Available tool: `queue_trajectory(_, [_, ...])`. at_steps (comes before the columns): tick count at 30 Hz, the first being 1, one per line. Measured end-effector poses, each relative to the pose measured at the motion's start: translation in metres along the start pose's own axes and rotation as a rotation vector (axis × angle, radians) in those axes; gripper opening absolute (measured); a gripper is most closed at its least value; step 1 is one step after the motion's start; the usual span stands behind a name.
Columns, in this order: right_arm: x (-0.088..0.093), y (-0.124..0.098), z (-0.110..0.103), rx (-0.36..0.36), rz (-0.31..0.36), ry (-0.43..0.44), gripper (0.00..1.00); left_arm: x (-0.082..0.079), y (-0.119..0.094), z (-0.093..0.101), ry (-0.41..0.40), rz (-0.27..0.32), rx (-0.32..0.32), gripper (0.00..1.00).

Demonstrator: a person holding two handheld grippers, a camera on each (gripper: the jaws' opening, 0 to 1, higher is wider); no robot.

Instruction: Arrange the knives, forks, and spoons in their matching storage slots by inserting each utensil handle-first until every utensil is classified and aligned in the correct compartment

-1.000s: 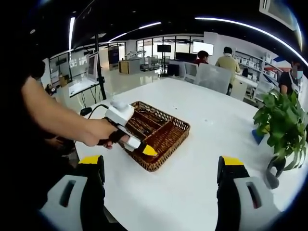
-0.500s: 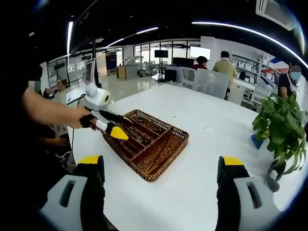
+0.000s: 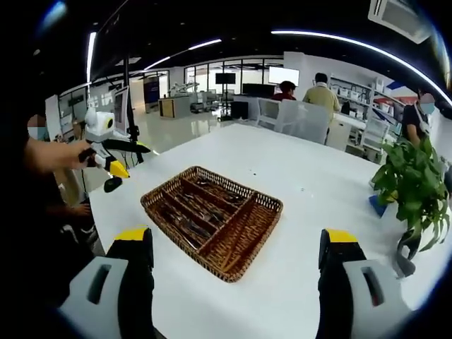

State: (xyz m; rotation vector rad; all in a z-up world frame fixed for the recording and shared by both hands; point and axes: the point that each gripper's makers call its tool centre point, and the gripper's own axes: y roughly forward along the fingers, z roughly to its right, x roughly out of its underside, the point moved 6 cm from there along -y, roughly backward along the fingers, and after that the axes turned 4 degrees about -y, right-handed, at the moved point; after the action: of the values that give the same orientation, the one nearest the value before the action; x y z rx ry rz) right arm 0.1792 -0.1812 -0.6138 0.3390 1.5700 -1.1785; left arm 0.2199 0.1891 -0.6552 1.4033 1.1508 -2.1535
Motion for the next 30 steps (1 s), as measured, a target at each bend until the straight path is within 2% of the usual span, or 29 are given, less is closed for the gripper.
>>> queue_trajectory(1, [-0.001, 0.001, -0.002, 0.004, 0.000, 0.003, 0.99, 0.002, -0.006, -0.004, -0.013, -0.017, -0.019, 1.00])
queue_trajectory(3, [-0.003, 0.004, -0.005, 0.007, -0.005, 0.005, 0.99, 0.002, -0.020, -0.012, 0.017, -0.006, -0.050, 1.00])
queue_trajectory(5, [-0.004, 0.007, -0.009, 0.008, -0.007, 0.003, 0.99, 0.002, -0.031, -0.017, 0.058, -0.020, -0.077, 1.00])
queue_trajectory(7, [-0.002, 0.011, -0.013, 0.002, -0.012, 0.002, 0.99, 0.006, -0.039, -0.019, 0.085, -0.057, -0.081, 1.00])
queue_trajectory(9, [0.003, 0.014, -0.014, -0.005, -0.028, 0.006, 0.99, 0.012, -0.049, -0.020, 0.150, -0.103, -0.084, 1.00])
queue_trajectory(10, [0.006, 0.015, -0.015, -0.010, -0.040, 0.009, 0.99, 0.017, -0.054, -0.021, 0.166, -0.142, -0.081, 1.00])
queue_trajectory(11, [0.008, 0.014, -0.017, -0.014, -0.044, 0.018, 0.99, 0.020, -0.056, -0.020, 0.153, -0.159, -0.082, 1.00])
queue_trajectory(15, [0.010, 0.012, -0.019, -0.020, -0.046, 0.031, 0.99, 0.010, -0.069, -0.011, 0.113, -0.110, -0.048, 1.00])
queue_trajectory(22, [0.007, 0.012, -0.017, -0.018, -0.058, 0.000, 0.99, 0.002, -0.069, -0.016, 0.089, -0.037, -0.083, 1.00])
queue_trajectory(30, [0.008, 0.008, -0.020, -0.031, -0.066, -0.001, 0.99, -0.001, -0.071, -0.009, 0.059, -0.007, -0.099, 1.00])
